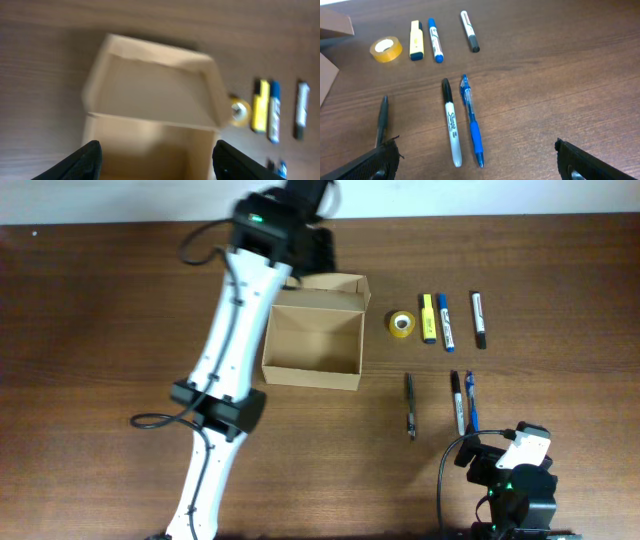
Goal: Pack container
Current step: 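Raise the left arm away and move the right gripper over the tape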
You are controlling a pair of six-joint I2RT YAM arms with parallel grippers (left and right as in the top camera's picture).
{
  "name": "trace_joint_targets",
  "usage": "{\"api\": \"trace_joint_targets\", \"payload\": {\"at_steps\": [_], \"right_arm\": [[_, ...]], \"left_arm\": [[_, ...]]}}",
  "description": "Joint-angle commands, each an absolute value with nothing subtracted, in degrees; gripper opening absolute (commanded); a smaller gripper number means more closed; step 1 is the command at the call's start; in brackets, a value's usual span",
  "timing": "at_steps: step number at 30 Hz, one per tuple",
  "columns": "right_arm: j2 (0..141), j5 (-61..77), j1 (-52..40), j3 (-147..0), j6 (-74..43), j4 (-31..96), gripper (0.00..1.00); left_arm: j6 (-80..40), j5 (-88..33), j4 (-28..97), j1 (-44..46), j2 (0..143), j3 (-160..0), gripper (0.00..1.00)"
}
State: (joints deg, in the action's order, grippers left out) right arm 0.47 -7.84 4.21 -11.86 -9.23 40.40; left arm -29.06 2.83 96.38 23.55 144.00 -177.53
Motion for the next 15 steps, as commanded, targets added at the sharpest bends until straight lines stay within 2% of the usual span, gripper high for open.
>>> {"api": "trace_joint_targets", "payload": {"at_steps": [1,5,7,8,9,12,15], "right_arm": [[0.14,-7.94,4.58,-11.79,-9.52,39.79,0.99],[0.14,-4.4,4.58,-11.81,-9.52,36.71,0.99],[0.51,3.09,4.58,-11.94,-9.52,30.85,0.99],[1.15,5.67,4.58,-12.08,-9.52,27.99,0.99],[2.2,7.6,4.58,-12.4,-9.52,25.23,0.99],[9.82,8.82,4.58,-16.6,-9.47,20.82,0.99],[21.58,8.82,4.51,-24.05,-8.97,21.5,0.99]], "left_arm": [[-25.15,3.68,96.68,16.82,141.25,-178.3,0.72],[-21.41,4.62,96.66,8.84,141.12,-177.99,0.78],[-21.3,7.42,96.53,4.86,141.36,-177.4,0.87],[-21.3,8.54,96.4,3.42,141.53,-177.23,0.96],[-21.32,9.41,96.05,1.83,141.88,-177.12,1.0],[-21.34,9.78,95.15,-1.63,142.96,-177.03,1.0],[-21.34,9.76,95.15,-3.99,143.59,-177.03,1.0]]}}
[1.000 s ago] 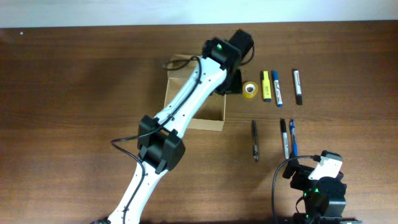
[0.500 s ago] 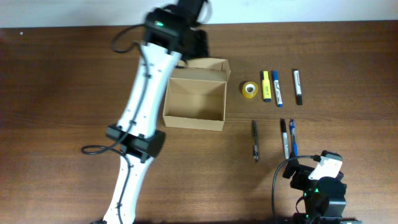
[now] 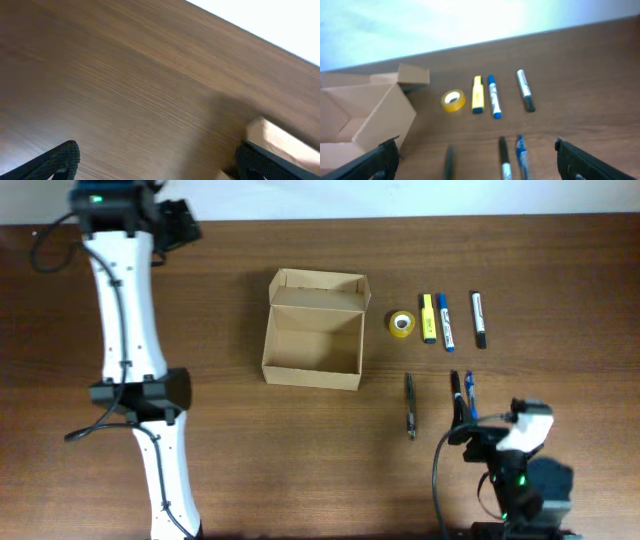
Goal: Pack container
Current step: 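Raise the left arm away and move the right gripper over the tape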
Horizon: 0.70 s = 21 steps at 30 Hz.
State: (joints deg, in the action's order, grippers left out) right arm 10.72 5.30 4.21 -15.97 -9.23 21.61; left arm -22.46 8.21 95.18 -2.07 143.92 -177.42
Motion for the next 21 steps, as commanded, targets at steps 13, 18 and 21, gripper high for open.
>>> {"api": "trace_joint_targets", "payload": {"at_steps": [13,18,21], "right_arm": [[93.1,5.39,-4.54,-98.39,11.86,60.73,0.99],[108.84,6.98,-9.17,-114.91,10.61,62.74,0.99],[112.75,7.07,-9.32,-114.93,7.57,59.88,0.99]], "left_arm": [[-21.32,9.76,95.2,-7.31,143.68,-177.03,1.0],[-21.34,9.74,95.18,-7.29,143.68,-177.03,1.0],[-21.32,9.76,95.2,-7.31,143.68,-177.03,1.0]]}}
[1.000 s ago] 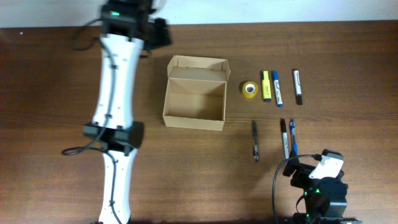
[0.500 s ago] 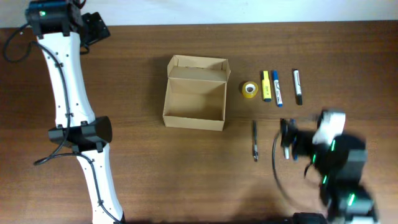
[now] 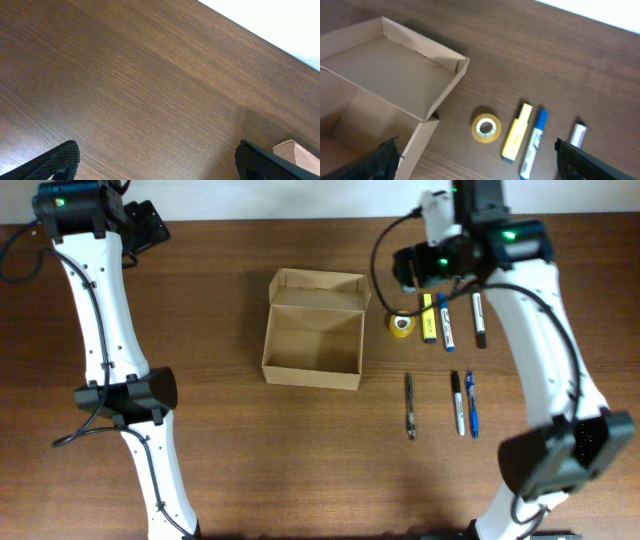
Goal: Pack container
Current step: 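Raise the left arm away and move the right gripper over the tape, then lower the right gripper and grasp the clear tape roll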
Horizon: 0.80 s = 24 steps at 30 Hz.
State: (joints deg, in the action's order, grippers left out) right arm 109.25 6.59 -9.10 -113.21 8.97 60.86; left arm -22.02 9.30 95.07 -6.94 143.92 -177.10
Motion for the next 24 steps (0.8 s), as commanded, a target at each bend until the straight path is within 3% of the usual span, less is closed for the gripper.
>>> {"api": "trace_joint_targets", "payload": {"at_steps": [1,3,4,6,13,20,24], "right_arm": [[113.86,7.07,-9.26,-114.93,6.37,59.51,0.99],[117.34,6.81,-8.97,-114.93,4.08,59.33,0.78],[119.09,6.59,-8.82,-114.93,1.87,59.37,0.75],[121.23,5.85,-8.47,-114.93,-1.67,59.57,0.79],[126.54,3.62,-7.73,-114.89,-8.88,61.58,0.79],[128.55,0.78,-7.57,-114.67,-9.82,63.11,0.5],[129.1,0.75,-7.46,-114.65,-9.98,64.16,0.48]], "left_arm": [[-21.32,9.76,95.18,-7.31,143.68,-177.03,1.0],[-21.34,9.76,95.18,-7.29,143.68,-177.03,1.0],[-21.32,9.74,95.18,-7.29,143.68,-177.03,1.0],[-21.32,9.76,95.18,-7.29,143.68,-177.03,1.0],[-21.32,9.74,95.18,-7.29,143.68,-177.03,1.0],[-21.32,9.74,95.18,-7.31,143.68,-177.03,1.0],[-21.32,9.74,95.18,-7.29,143.68,-177.03,1.0]]}}
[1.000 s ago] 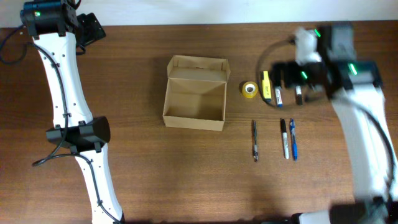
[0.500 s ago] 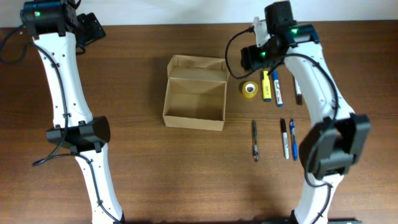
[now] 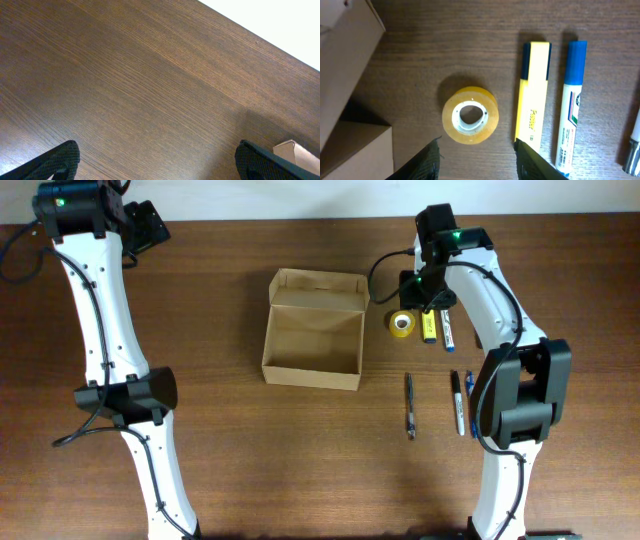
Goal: Pack container
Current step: 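Lower the right gripper and grasp the clear tape roll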
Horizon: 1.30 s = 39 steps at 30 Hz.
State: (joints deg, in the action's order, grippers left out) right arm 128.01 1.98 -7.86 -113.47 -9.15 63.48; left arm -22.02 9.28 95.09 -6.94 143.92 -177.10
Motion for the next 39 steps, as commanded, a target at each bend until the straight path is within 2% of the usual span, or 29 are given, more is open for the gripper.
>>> {"api": "trace_joint_targets", "payload": {"at_steps": [1,10,34,37,39], "right_arm": [[129.38,0.75,-7.46,-114.65,-9.98,64.4,0.47],[132.38,0.6,-7.49,-114.65,-10.22,66.76,0.41],[140.18,0.6,-7.46,-114.54,-10.2,64.2,0.41],[140.22,0.6,-7.46,-114.54,-10.2,63.16,0.31],[140.22,0.62,-7.46,-114.54,-10.2,63.02,0.18]], "left_arm": [[-21.32,9.76,95.18,-7.29,143.68,-177.03,1.0],[-21.34,9.76,95.18,-7.29,143.68,-177.03,1.0],[-21.32,9.74,95.18,-7.29,143.68,-177.03,1.0],[-21.32,9.74,95.2,-7.29,143.68,-177.03,1.0],[-21.34,9.76,95.18,-7.29,143.68,-177.03,1.0]]}}
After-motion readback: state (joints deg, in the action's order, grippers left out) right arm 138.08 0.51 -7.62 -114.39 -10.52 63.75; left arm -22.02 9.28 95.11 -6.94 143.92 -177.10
